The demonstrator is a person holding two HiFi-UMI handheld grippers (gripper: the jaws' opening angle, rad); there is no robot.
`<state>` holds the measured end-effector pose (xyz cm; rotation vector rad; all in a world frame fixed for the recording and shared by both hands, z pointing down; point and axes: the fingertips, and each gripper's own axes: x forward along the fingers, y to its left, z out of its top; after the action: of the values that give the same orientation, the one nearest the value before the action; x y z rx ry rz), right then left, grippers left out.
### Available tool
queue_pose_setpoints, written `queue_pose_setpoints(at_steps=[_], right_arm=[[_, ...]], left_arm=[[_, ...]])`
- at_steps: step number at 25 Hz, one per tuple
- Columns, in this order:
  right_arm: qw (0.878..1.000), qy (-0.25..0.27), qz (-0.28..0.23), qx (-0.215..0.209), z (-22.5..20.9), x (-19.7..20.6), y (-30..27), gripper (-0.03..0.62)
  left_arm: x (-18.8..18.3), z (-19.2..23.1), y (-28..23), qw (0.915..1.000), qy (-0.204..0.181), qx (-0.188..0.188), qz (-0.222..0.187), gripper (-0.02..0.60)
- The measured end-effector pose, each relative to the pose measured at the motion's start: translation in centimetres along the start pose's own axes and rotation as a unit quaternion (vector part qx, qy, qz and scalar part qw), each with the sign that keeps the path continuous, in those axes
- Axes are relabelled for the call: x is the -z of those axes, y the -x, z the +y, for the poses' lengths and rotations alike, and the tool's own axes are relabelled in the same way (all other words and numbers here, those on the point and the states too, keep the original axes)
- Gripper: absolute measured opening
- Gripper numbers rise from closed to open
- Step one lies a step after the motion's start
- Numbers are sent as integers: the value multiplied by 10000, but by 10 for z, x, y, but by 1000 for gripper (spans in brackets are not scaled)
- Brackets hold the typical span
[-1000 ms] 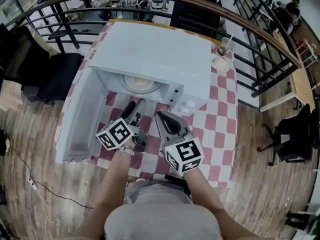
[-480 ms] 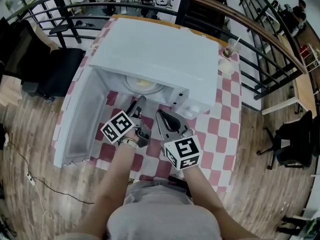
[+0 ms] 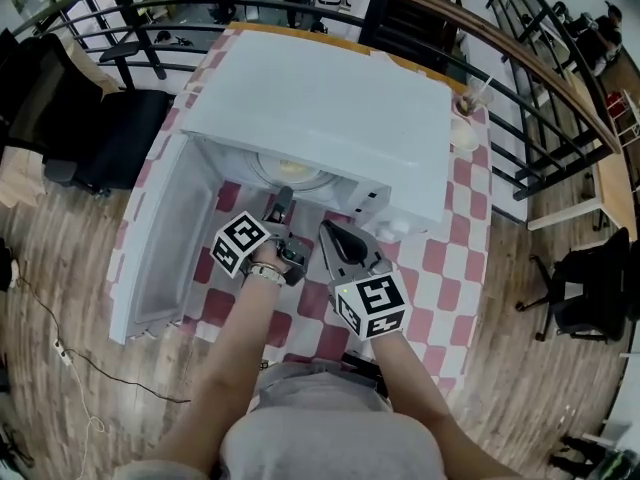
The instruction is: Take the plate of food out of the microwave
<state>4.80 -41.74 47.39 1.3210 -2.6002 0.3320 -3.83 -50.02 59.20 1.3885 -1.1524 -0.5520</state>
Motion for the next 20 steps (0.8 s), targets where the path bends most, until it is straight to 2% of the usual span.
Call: queue_pose_setpoints(at_steps=[5,11,15,20], right_arm=[[10000,-79,31,38,-5,4,-5,26],[9998,-149,92,75,-10,10,-9,26],[9997,-196,132,77,-12,13,-12,26],[9996,-229,156,54,-10,17,-14,26]], left_arm=[[-6,5,-12,9997,218,-110,-48,258],[-13,17,-24,9976,471,-482,-132,260],[-13,18,-27,9968,488,-615,-149,259],[-14,25,-31,9922,679,-1032,-166,290]])
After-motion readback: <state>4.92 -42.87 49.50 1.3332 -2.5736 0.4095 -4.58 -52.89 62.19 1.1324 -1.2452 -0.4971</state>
